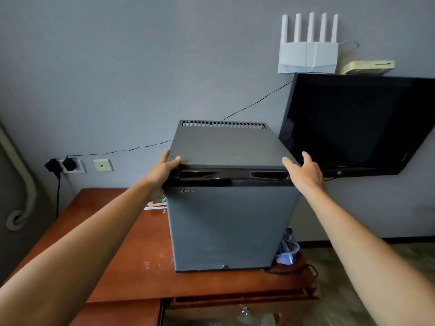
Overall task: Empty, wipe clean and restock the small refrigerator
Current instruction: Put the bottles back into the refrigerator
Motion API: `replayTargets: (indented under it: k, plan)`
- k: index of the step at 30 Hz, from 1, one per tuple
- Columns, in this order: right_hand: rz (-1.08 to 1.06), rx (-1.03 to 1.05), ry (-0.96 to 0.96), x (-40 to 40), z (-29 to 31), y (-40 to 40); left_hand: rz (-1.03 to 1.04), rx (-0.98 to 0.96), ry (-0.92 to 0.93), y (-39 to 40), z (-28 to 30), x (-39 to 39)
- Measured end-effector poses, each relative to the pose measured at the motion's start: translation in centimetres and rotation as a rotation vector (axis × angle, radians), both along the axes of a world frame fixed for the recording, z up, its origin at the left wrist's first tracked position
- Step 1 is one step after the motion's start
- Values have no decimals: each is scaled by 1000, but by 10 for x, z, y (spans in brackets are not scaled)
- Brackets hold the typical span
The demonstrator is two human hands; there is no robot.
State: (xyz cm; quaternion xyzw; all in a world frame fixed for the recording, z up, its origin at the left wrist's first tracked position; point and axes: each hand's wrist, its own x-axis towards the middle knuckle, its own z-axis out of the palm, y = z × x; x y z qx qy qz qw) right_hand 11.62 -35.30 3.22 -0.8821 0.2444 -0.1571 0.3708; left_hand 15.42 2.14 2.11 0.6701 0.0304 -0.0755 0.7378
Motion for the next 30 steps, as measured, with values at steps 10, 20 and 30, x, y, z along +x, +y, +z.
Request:
replayTargets:
  k: [10, 20, 30]
  plan:
    - [204, 568, -55, 10, -17, -21, 62, -54, 65, -1, -7, 6]
    - [195, 583, -32, 6, -14, -20, 101, -50, 59, -6, -5, -9]
    - [127, 542, -96, 13, -24, -21, 324, -40, -32, -13, -7, 2]
